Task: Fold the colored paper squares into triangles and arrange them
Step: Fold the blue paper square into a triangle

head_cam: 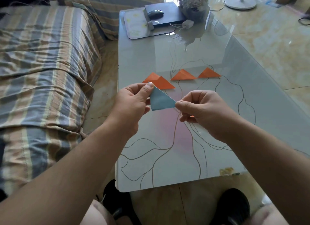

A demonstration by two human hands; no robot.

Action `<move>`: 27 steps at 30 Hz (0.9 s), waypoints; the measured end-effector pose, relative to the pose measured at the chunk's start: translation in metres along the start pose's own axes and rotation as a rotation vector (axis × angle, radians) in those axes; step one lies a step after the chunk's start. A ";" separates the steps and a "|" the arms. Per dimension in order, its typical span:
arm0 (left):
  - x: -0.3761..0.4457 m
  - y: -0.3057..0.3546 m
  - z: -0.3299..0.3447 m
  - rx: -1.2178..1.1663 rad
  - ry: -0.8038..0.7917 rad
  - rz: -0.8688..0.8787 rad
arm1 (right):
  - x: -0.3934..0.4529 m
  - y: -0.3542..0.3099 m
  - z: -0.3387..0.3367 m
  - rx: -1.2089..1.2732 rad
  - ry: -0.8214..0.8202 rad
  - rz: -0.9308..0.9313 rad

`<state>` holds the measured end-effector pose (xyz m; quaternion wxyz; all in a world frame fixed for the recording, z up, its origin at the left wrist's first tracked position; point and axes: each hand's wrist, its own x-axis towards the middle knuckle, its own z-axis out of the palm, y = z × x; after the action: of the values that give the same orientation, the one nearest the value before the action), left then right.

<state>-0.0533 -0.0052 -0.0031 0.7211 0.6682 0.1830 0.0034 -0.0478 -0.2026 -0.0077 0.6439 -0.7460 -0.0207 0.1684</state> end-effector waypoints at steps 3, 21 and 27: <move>0.005 0.002 -0.003 -0.015 0.017 -0.032 | 0.000 0.001 -0.003 -0.012 -0.020 0.046; -0.022 -0.013 0.004 0.496 -0.106 0.722 | 0.000 -0.002 0.004 0.359 -0.110 0.236; -0.022 -0.020 0.004 0.544 -0.141 0.761 | 0.001 0.000 0.001 0.457 -0.037 0.173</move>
<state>-0.0773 -0.0171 -0.0170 0.4780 0.8510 -0.1303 0.1739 -0.0469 -0.2008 -0.0079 0.7787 -0.5767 0.0704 0.2368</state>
